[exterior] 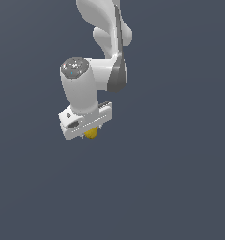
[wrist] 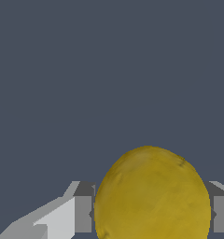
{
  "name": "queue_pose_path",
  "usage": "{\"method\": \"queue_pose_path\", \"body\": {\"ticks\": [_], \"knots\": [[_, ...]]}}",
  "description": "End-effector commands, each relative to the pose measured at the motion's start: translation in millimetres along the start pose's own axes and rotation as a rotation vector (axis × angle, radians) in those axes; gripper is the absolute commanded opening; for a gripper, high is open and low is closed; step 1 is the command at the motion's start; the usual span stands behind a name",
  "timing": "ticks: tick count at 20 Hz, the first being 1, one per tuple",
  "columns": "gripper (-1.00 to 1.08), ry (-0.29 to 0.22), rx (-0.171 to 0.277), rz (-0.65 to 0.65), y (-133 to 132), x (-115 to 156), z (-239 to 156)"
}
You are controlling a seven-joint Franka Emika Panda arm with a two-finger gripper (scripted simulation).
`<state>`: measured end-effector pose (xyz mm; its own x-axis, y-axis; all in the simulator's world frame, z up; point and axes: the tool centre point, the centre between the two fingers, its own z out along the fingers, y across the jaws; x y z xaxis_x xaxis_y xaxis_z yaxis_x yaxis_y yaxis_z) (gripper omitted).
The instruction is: Pick up the object and move it to a goal position.
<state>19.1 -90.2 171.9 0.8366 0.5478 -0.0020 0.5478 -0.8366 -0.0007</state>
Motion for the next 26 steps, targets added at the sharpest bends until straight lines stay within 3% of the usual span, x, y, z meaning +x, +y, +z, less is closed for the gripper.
{"method": "queue_pose_path", "body": {"ticks": [1,15,26], "knots": [[-1.0,0.002,0.0,0.0,8,-19,-25],[-1.0,0.003,0.001,0.0,49,-112,-146],[-1.0,0.002,0.0,0.0,63,-137,-180]]}}
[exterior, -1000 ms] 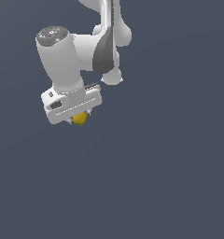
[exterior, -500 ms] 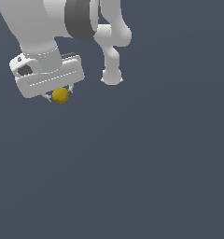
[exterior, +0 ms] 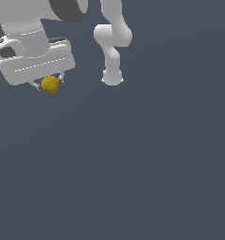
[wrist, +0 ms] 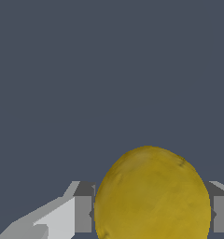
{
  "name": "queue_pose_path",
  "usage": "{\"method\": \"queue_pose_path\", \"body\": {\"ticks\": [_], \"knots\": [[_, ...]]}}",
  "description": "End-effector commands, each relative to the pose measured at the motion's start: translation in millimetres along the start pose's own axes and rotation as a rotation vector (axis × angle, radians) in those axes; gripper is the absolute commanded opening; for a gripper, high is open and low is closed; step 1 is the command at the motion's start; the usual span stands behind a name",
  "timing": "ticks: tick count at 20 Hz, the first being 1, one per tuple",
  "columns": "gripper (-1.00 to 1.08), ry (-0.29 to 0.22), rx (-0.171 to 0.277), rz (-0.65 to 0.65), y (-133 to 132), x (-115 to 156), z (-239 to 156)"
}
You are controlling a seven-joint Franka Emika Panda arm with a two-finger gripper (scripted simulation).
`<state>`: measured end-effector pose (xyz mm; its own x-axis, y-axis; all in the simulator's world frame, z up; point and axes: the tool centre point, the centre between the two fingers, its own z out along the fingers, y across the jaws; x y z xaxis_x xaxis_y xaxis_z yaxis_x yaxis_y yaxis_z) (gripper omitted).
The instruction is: Pick up the object and move it to a goal position.
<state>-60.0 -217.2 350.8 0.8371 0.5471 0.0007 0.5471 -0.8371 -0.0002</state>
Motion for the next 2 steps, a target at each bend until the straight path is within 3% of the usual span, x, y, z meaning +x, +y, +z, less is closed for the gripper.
{"method": "queue_pose_path", "body": {"ticks": [1,2], "knots": [[-1.0,0.0,0.0,-0.001,0.9,-0.2,-1.3],[-1.0,-0.001,0.0,-0.001,0.8,0.1,-1.1]]}}
